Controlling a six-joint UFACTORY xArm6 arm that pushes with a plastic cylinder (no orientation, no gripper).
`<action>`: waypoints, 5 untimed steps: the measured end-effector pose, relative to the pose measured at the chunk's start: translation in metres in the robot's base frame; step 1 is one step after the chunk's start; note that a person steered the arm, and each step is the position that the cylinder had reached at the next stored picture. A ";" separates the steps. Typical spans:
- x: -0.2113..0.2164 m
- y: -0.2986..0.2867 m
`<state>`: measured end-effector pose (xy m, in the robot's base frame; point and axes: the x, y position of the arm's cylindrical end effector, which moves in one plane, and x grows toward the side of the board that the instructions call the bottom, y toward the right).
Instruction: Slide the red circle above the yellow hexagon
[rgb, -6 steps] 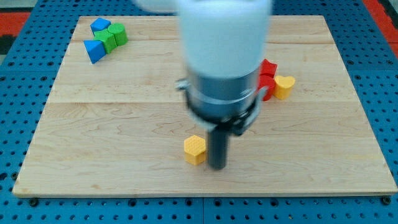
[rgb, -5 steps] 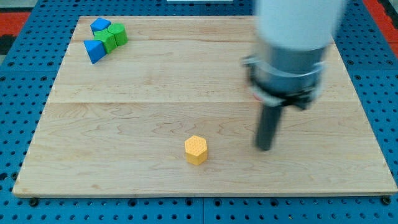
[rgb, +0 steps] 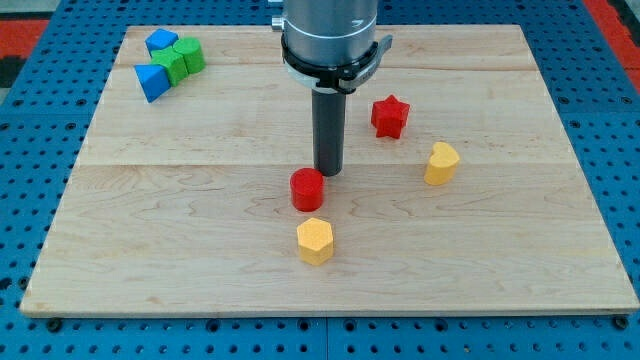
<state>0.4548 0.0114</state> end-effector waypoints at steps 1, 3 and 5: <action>-0.002 0.008; 0.041 0.128; -0.005 0.135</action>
